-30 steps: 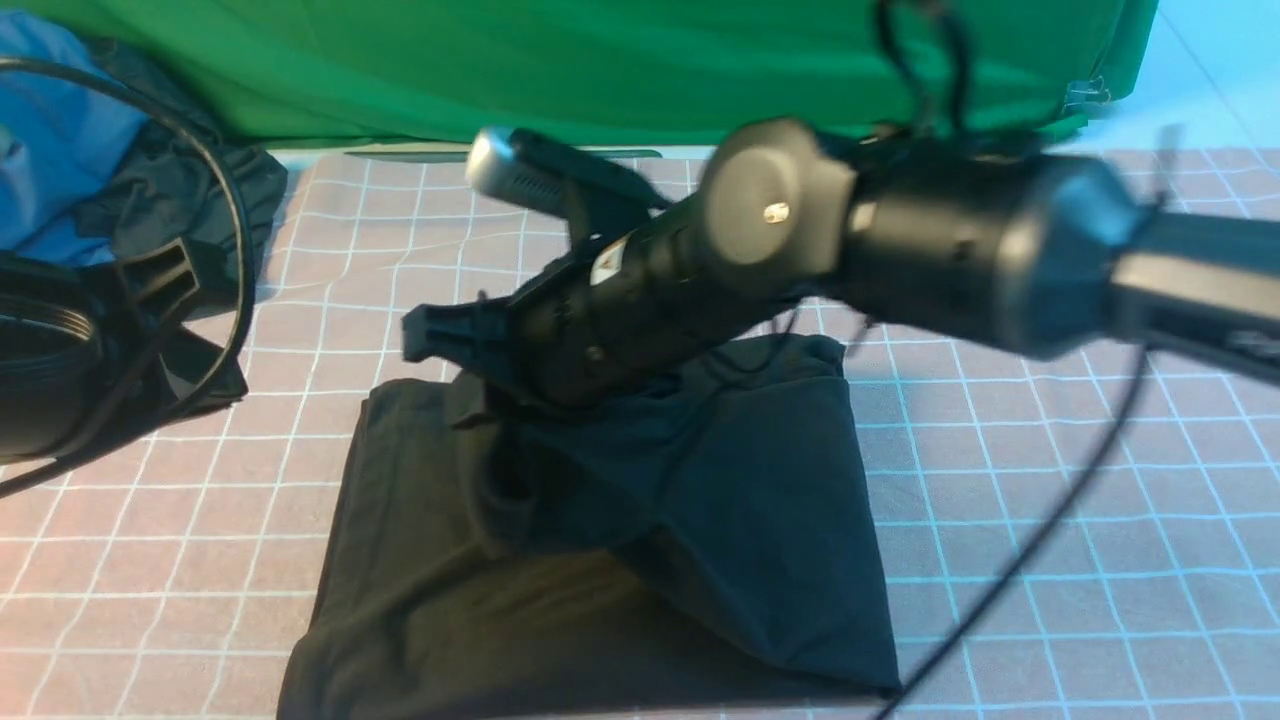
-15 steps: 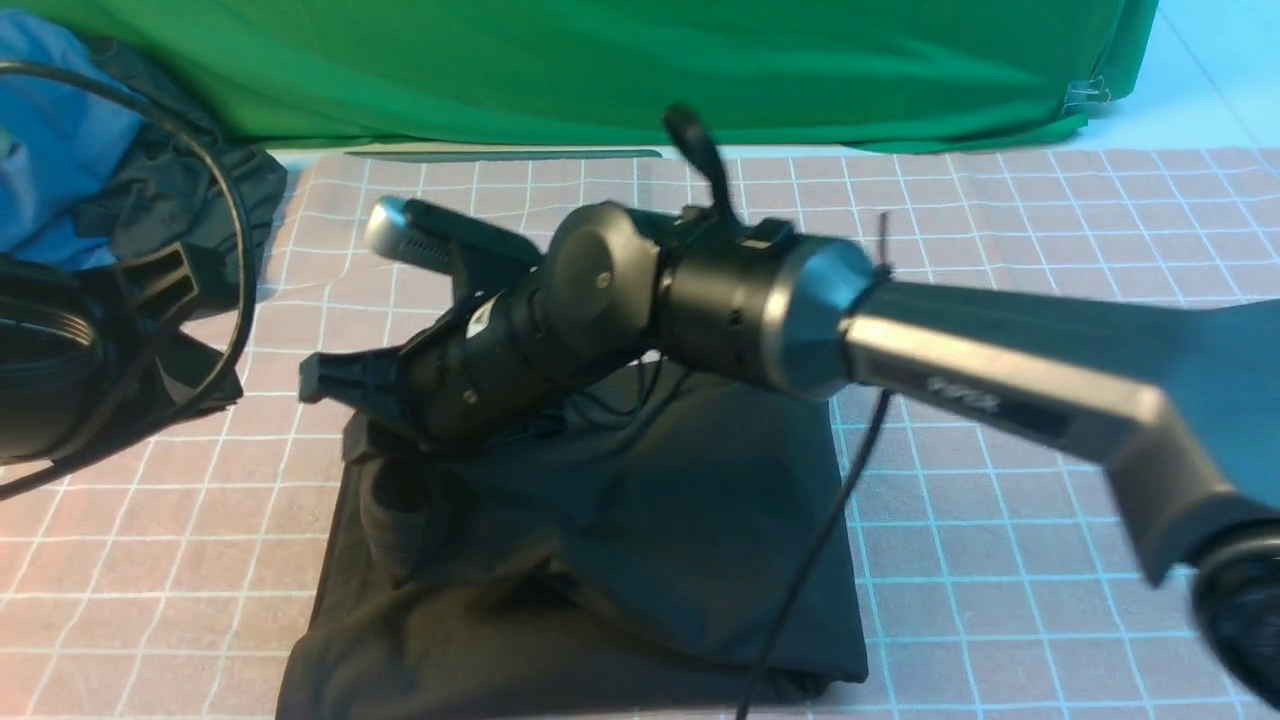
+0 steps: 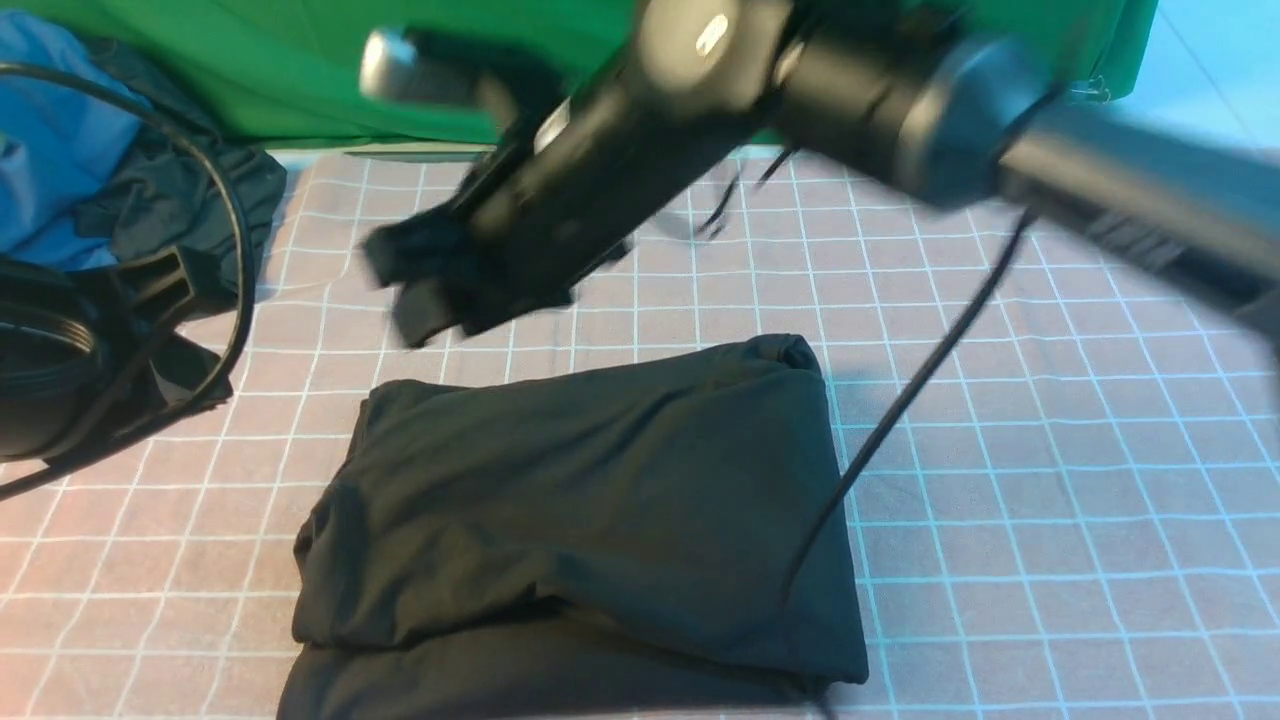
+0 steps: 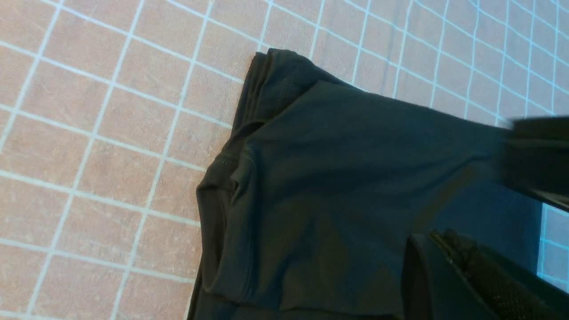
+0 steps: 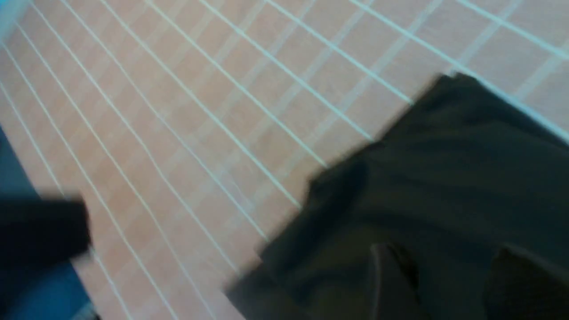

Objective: Fold a long-sleeved shirt over a pink coffee tablecloth.

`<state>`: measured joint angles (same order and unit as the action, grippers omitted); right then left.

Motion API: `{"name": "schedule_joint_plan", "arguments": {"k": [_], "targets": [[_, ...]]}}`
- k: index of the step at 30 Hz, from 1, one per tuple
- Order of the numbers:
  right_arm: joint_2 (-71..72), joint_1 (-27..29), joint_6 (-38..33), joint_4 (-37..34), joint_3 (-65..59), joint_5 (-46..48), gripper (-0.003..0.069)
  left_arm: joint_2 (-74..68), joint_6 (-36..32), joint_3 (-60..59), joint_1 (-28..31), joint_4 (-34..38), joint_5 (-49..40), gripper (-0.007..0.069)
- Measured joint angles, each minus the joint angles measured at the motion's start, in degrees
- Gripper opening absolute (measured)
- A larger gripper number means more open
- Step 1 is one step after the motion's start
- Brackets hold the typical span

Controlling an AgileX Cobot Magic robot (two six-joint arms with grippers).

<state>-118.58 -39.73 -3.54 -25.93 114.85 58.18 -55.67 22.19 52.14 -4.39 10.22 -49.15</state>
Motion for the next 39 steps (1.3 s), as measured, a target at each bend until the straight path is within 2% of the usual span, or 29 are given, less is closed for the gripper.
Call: {"name": "schedule_joint_plan", "arguments": {"k": [1, 3, 5, 7, 10, 16, 21, 26, 33, 39], "targets": [[0.62, 0.41, -0.38, 1.83, 0.12, 1.92, 0.0289, -0.08, 0.07, 0.0, 0.0, 0.28, 0.3, 0.0013], [3.02, 1.82, -1.17, 10.13, 0.0, 8.01, 0.0164, -1.19, -0.26, 0.0, 0.0, 2.45, 1.03, 0.0013], [5.7, 3.1, -1.2, 16.61, -1.41, 10.07, 0.007, -3.04, -2.5, 0.0, 0.0, 5.78, 1.17, 0.0013], [8.56, 4.35, -1.2, 19.43, -3.73, 10.65, 0.004, -5.92, -5.72, 0.0, 0.0, 10.38, 1.17, 0.0013], [12.95, 5.54, -1.2, 20.87, -8.92, 10.92, 0.0035, -11.63, -10.44, 0.0, -0.63, 15.8, 1.85, 0.0013], [18.02, 5.72, -1.2, 20.93, -24.57, 10.17, 0.0034, -24.68, -12.32, 0.0, -7.29, 17.15, 6.85, 0.0013], [17.9, 5.72, -1.15, 16.98, -35.95, 1.96, 0.0034, -33.9, -13.76, 0.07, -12.78, 20.84, 13.14, 0.0013], [17.9, 5.72, -1.2, 12.58, -44.23, -6.91, 0.0034, -39.29, -14.92, -0.05, -14.77, 20.36, 12.14, 0.0013], [16.47, 5.72, -1.2, 10.6, -51.4, -10.53, 0.0034, -39.56, -14.86, -3.16, -14.93, 18.06, 10.53, 0.0013], [16.23, 5.78, -0.91, 9.66, -51.16, -10.82, 0.0034, -34.56, -14.43, -3.63, -14.93, 16.05, 10.38, 0.0013]]}}
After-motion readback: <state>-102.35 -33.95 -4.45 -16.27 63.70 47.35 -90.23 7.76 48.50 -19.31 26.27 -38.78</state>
